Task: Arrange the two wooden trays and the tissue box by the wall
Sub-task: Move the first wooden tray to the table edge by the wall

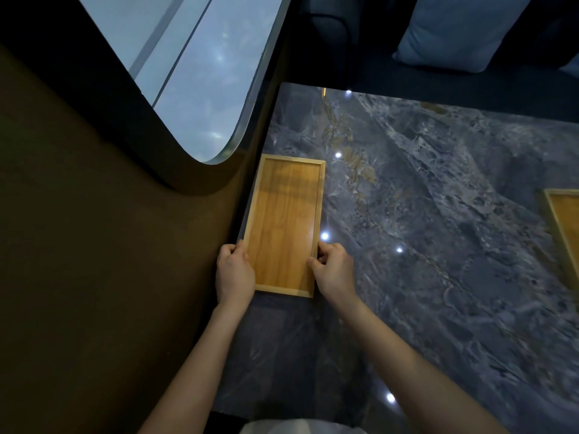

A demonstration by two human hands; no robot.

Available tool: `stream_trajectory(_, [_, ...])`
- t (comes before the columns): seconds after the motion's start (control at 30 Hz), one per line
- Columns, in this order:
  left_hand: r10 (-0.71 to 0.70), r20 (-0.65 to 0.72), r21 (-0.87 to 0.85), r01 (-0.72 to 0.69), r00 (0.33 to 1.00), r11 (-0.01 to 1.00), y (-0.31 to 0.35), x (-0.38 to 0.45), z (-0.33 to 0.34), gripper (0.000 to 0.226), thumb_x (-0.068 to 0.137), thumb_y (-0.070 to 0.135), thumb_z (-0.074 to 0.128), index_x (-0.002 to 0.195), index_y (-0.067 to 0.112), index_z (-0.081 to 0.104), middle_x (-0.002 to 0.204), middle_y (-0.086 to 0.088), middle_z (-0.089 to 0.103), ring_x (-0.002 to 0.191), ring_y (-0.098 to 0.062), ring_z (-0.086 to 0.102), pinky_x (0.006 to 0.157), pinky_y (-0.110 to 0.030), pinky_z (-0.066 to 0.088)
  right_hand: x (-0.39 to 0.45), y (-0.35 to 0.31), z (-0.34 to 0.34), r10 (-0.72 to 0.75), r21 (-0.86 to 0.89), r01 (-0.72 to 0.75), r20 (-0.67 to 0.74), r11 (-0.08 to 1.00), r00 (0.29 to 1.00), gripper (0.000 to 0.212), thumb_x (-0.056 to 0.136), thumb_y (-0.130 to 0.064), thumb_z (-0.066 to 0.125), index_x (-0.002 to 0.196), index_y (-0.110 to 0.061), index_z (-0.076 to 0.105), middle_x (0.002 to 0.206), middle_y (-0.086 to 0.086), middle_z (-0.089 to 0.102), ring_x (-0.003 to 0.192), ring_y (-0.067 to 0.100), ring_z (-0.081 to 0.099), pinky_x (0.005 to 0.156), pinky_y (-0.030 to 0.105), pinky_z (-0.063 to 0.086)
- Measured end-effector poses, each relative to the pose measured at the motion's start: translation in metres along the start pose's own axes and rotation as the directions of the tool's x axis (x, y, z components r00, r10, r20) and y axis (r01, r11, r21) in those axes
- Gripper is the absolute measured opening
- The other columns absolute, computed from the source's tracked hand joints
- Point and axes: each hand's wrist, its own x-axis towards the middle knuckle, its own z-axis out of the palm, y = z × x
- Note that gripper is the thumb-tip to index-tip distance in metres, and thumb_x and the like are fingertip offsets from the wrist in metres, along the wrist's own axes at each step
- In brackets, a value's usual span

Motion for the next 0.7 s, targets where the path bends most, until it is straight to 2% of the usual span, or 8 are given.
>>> stream_trajectory(0.13, [-0.019,0.018,0.002,0.019,1.0,1.0,0.003,0.0,-0.002,0.041,0.094,0.003,0.038,0.135,0.002,0.039,0.132,-0.019,0.045,0.108,-0.028,0.054,0.093,-0.033,0.046,0.0,-0.002,-0.003,-0.011,0.058,0.01,0.021,0.998,1.0,0.006,0.081,-0.01,0.063,0.085,-0.007,0.066,0.084,0.007,0.058,0.077,0.019,0.056,0.07,0.032,0.047])
stream_trajectory(0.2, [-0.02,0.055,0.035,0.019,0.998,0.999,0.006,0.001,-0.007,0.041,0.095,0.004,0.037,0.135,0.001,0.039,0.134,-0.018,0.044,0.11,-0.028,0.053,0.091,-0.03,0.044,-0.002,-0.003,-0.006,-0.025,0.108,0.02,0.04,0.994,0.999,0.01,0.081,-0.008,0.062,0.089,-0.006,0.068,0.081,0.008,0.064,0.075,0.019,0.058,0.067,0.029,0.045])
stream_trajectory(0.27, [-0.02,0.125,0.117,0.006,0.992,0.993,0.008,0.005,-0.012,0.038,0.095,0.005,0.036,0.132,0.001,0.043,0.132,-0.019,0.045,0.108,-0.028,0.053,0.088,-0.03,0.043,-0.002,-0.002,-0.009,-0.037,0.141,0.025,0.081,0.99,0.996,0.017,0.082,-0.008,0.061,0.098,-0.006,0.069,0.091,0.011,0.07,0.082,0.02,0.062,0.07,0.027,0.045])
stream_trajectory(0.37, [-0.066,0.259,0.251,-0.001,0.964,0.968,0.015,0.013,-0.02,0.027,0.094,0.009,0.037,0.116,0.0,0.051,0.119,-0.018,0.051,0.096,-0.028,0.055,0.08,-0.034,0.047,0.0,-0.005,-0.021,-0.019,0.164,-0.013,0.192,0.986,0.981,0.026,0.087,-0.012,0.057,0.111,-0.006,0.064,0.107,0.012,0.07,0.092,0.022,0.063,0.077,0.03,0.048])
stream_trajectory(0.43, [-0.13,0.36,0.325,0.006,0.924,0.946,0.025,0.015,-0.028,0.026,0.093,0.013,0.04,0.111,0.001,0.053,0.108,-0.016,0.055,0.09,-0.026,0.057,0.075,-0.035,0.05,0.004,-0.005,-0.034,-0.009,0.101,-0.02,0.282,0.995,0.959,0.032,0.088,-0.017,0.057,0.117,-0.004,0.059,0.117,0.013,0.066,0.104,0.025,0.062,0.086,0.033,0.048])
stream_trajectory(0.53, [-0.189,0.423,0.45,-0.025,0.886,0.893,0.05,0.013,-0.038,0.029,0.091,0.023,0.042,0.108,0.004,0.056,0.098,-0.011,0.057,0.089,-0.026,0.059,0.082,-0.039,0.053,0.006,-0.003,-0.063,-0.006,-0.017,0.013,0.375,1.0,0.927,0.04,0.086,-0.023,0.059,0.121,-0.003,0.057,0.124,0.012,0.062,0.113,0.026,0.058,0.094,0.034,0.046])
stream_trajectory(0.6, [-0.157,0.421,0.484,-0.075,0.893,0.872,0.073,0.013,-0.043,0.03,0.091,0.026,0.042,0.107,0.005,0.056,0.102,-0.011,0.059,0.093,-0.027,0.059,0.087,-0.043,0.051,0.006,0.003,-0.088,-0.034,-0.062,0.062,0.381,0.996,0.924,0.033,0.086,-0.023,0.059,0.112,-0.003,0.063,0.118,0.015,0.066,0.108,0.027,0.06,0.087,0.032,0.047])
stream_trajectory(0.7, [-0.028,0.423,0.471,-0.193,0.906,0.861,0.12,0.008,-0.038,0.035,0.09,0.032,0.044,0.11,0.007,0.059,0.111,-0.013,0.062,0.099,-0.03,0.059,0.09,-0.045,0.05,0.001,0.016,-0.137,-0.096,-0.128,0.149,0.347,0.981,0.933,0.025,0.087,-0.02,0.058,0.102,-0.003,0.069,0.098,0.012,0.069,0.095,0.024,0.061,0.068,0.023,0.037])
